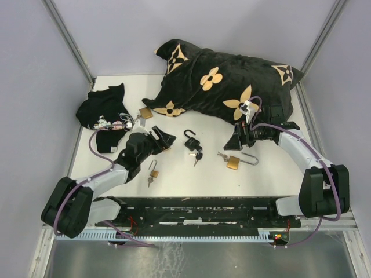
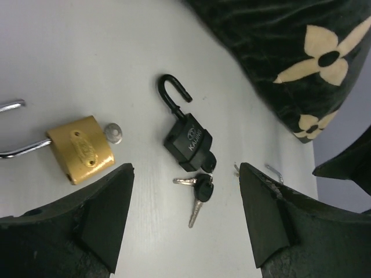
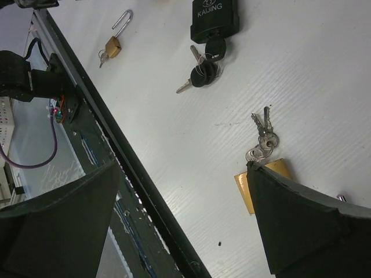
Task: Lock with the key
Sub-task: Pick up the lock from the center of the board.
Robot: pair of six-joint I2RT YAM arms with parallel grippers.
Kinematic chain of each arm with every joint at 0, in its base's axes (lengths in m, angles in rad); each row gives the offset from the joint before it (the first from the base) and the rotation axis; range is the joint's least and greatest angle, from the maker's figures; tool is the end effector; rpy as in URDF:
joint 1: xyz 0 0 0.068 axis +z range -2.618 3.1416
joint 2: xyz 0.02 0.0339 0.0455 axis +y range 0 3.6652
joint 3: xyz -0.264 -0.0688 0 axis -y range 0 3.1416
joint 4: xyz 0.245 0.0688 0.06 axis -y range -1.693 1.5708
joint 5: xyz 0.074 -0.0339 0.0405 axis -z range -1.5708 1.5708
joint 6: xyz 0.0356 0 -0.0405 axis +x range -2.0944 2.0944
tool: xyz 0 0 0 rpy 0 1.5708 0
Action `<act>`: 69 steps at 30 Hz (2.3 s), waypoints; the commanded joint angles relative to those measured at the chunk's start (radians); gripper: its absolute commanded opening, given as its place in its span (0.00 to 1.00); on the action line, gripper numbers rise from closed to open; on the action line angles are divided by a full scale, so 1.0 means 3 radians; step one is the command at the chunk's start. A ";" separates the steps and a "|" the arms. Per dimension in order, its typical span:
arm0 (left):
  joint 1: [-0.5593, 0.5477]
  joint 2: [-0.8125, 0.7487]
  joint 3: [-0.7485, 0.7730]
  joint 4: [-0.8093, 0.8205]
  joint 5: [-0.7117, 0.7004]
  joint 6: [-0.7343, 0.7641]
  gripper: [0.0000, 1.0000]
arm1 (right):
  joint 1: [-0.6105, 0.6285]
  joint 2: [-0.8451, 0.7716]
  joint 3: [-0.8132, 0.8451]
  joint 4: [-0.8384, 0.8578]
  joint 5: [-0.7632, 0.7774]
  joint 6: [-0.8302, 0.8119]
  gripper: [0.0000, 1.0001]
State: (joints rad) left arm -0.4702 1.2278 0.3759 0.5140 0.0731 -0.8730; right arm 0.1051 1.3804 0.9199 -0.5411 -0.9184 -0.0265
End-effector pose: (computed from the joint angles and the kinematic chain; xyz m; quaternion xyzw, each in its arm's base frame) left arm 0.2137 -0.1115 0.1810 -0.1424 0.8031 -0.3828 0.4337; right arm 0.2633 0.0562 0.2371 -0.1807 0.8503 0.4350 0.2348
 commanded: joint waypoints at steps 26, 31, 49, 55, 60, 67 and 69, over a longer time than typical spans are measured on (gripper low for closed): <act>-0.0288 0.0665 0.1597 -0.2540 -0.1499 0.1013 0.68 | 0.0084 -0.0125 0.0165 0.0024 0.0046 -0.0011 0.99; -0.0405 0.0918 0.1745 -0.2601 -0.1531 0.0989 0.68 | 0.0089 -0.0142 0.0174 0.0019 0.0031 -0.0004 0.99; -0.0506 0.1476 0.1965 -0.2738 -0.1719 0.0951 0.65 | 0.0088 -0.0157 0.0181 0.0009 0.0003 0.0007 0.99; -0.0504 0.1565 0.1974 -0.2670 -0.1707 0.0952 0.62 | 0.0089 -0.0165 0.0182 -0.0001 -0.0001 0.0004 0.99; -0.0504 0.1676 0.2008 -0.2672 -0.1708 0.0967 0.62 | 0.0088 -0.0172 0.0181 -0.0002 -0.0019 0.0004 0.99; -0.0505 0.1743 0.2030 -0.2665 -0.1756 0.0972 0.63 | 0.0089 -0.0181 0.0181 -0.0006 -0.0032 0.0011 0.99; -0.0505 0.1761 0.2028 -0.2660 -0.1767 0.0977 0.60 | 0.0089 -0.0186 0.0182 -0.0006 -0.0032 0.0012 0.99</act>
State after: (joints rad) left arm -0.6178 1.7279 0.9619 -0.2981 -0.4183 -0.6052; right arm 0.1246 1.3548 0.9310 -0.5476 -0.9054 -0.0261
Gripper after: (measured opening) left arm 0.627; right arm 0.988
